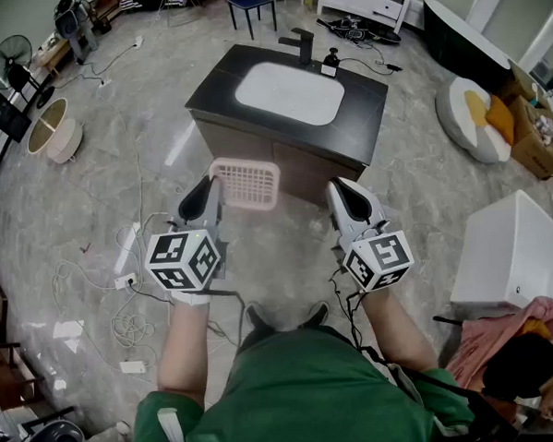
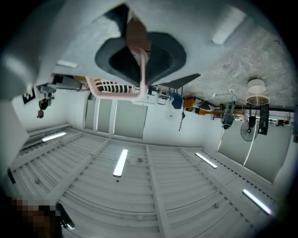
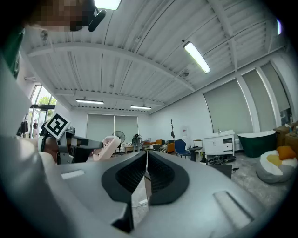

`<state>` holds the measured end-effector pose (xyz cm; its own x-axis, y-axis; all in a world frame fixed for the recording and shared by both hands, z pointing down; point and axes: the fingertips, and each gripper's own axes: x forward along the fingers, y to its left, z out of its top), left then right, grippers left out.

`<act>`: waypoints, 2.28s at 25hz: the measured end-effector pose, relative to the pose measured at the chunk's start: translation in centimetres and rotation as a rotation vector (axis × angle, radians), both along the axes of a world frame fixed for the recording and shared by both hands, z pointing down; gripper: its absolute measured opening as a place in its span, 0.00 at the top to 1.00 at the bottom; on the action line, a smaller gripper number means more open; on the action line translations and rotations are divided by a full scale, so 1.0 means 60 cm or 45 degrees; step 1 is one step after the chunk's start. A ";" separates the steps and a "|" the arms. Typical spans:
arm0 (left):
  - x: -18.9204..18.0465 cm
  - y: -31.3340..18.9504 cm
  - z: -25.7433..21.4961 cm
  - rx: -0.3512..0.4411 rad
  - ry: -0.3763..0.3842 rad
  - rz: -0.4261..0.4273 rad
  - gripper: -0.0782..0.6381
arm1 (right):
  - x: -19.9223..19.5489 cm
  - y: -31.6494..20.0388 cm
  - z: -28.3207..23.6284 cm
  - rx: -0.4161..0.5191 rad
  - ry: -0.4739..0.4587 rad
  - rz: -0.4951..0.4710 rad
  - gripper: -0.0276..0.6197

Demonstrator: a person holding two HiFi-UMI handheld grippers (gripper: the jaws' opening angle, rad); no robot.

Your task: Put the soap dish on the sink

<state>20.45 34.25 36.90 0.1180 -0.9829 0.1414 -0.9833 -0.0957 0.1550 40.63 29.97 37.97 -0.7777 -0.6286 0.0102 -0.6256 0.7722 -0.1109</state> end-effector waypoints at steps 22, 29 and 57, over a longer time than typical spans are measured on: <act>-0.262 0.050 -0.021 0.050 0.048 -0.046 0.84 | -0.207 0.024 -0.049 0.056 -0.021 0.078 0.95; -0.379 0.069 0.000 0.043 0.083 -0.074 0.84 | -0.293 0.037 -0.053 0.057 -0.009 0.100 0.95; -0.508 -0.232 -0.003 -0.037 0.025 -0.263 0.84 | -0.494 -0.337 -0.008 -0.083 -0.120 -0.177 0.95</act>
